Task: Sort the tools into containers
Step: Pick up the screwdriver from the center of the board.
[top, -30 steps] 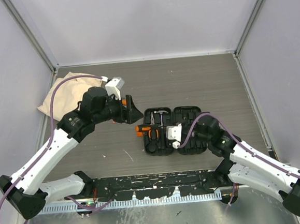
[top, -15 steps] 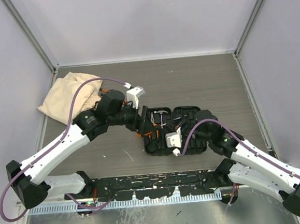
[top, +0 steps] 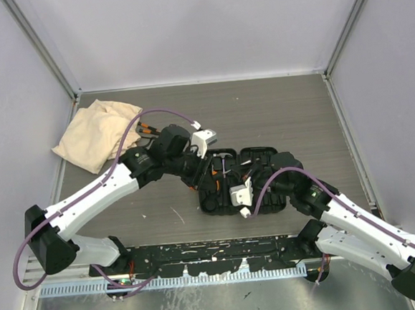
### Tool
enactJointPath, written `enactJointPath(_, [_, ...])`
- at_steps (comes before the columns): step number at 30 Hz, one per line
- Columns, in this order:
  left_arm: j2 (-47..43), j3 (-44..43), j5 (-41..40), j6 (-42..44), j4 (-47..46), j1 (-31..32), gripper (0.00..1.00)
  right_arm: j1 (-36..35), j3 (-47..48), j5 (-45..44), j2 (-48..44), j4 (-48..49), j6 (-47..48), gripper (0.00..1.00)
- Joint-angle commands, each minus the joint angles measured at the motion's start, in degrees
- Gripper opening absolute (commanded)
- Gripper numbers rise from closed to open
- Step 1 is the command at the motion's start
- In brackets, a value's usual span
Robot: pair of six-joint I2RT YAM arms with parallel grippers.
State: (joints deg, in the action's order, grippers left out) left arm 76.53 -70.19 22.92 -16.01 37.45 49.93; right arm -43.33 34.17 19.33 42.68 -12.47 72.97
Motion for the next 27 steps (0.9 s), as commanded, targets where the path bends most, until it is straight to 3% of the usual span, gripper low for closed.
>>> enactJointPath(1, [-0.53,-2.83,0.68,1.71,0.58,0.17,0.31,-0.23,2.01,-0.19,-1.31,2.48,0.71,0.07])
enactJointPath(5, [0.16,-3.13,0.87,1.68,0.78,0.23,0.16,-0.28,2.0,0.16,-1.45,2.7,0.08,0.1])
enactJointPath(10, [0.55,-3.2,-0.89,1.24,0.71,0.24,0.0,-0.22,2.13,1.7,-1.99,2.83,-2.3,0.26])
enactJointPath(19, [-0.97,-2.62,-7.97,0.46,-0.18,0.2,0.0,-0.26,0.38,7.21,-5.4,5.39,-11.69,0.41])
enactJointPath(22, [-1.93,-2.14,-9.56,-0.15,-0.95,0.17,0.0,-0.23,-2.55,6.3,-7.93,13.45,-22.19,0.41])
enactJointPath(27, [-4.28,0.17,-12.38,-2.81,-4.65,0.18,0.0,-0.27,-7.35,-5.76,-11.09,27.7,-52.47,0.4])
